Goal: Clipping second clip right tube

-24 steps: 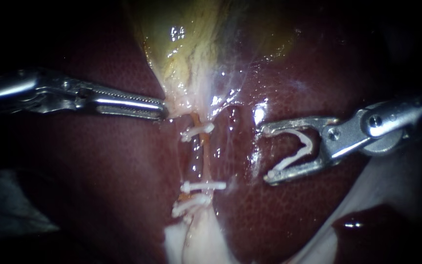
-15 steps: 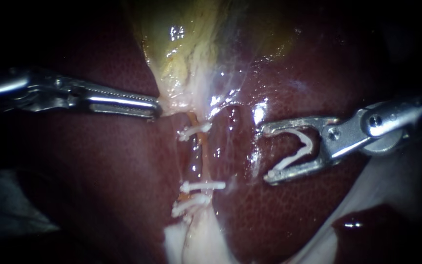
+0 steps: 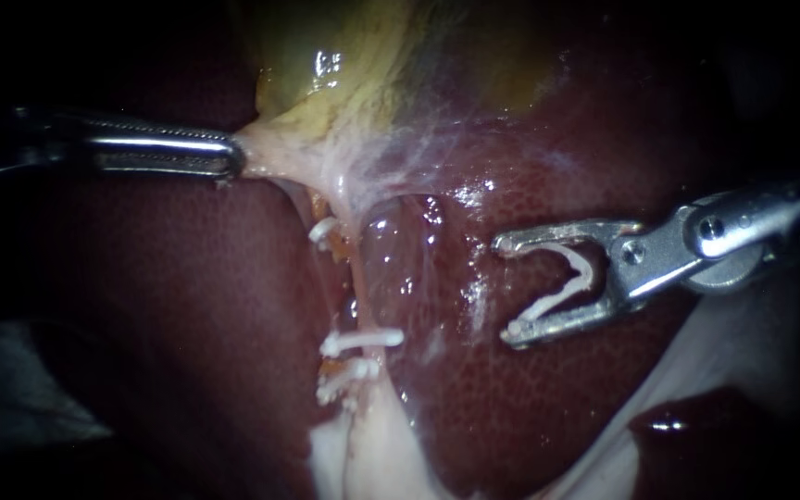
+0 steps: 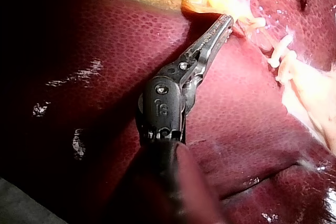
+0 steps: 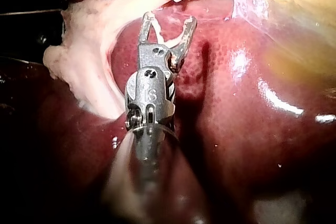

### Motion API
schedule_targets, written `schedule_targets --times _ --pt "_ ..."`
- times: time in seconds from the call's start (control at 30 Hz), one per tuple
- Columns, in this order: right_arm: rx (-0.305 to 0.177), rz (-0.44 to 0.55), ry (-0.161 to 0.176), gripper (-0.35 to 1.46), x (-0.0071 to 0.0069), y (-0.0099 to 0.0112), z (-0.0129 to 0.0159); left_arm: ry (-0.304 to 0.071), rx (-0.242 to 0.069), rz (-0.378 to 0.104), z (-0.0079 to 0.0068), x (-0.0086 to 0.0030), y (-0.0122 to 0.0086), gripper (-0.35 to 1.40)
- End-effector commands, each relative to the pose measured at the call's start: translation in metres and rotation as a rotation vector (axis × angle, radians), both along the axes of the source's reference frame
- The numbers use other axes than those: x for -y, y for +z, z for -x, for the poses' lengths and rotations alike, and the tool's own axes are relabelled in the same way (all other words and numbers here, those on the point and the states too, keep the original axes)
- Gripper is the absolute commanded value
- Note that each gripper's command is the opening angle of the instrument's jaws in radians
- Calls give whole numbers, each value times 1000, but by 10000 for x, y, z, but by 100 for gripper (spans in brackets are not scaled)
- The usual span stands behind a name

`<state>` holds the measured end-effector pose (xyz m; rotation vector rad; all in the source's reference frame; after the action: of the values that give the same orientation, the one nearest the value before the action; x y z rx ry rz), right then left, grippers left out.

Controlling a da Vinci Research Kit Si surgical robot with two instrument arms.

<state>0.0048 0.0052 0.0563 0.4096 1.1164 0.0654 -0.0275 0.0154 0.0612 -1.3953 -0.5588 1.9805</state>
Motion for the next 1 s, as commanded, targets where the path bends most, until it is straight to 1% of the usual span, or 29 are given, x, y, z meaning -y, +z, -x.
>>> schedule_targets --times 0.03,0.23,0.4,0.5,0.57,0.73,0.87,1.0 --pt "-1 -1 -2 50 0 0 0 0 -1 2 0 0 0 -35" --pt "-6 -12 -9 50 1 1 -7 -1 -2 2 1 2 -1 -35" --pt "9 -116 18 50 9 9 -20 -3 -3 2 2 5 -5 -35" --pt "21 -177 36 50 15 18 -30 -4 -4 2 3 6 -8 -35" --pt "25 -222 39 49 20 26 -37 -5 -5 2 3 7 -9 -35" --pt "46 -289 64 49 27 45 -53 -8 -3 3 4 8 -10 -35" --pt "58 -336 75 49 32 64 -64 -11 -5 4 4 9 -12 -35" --pt "62 -365 74 49 33 78 -75 -9 -4 3 5 10 -14 -35"
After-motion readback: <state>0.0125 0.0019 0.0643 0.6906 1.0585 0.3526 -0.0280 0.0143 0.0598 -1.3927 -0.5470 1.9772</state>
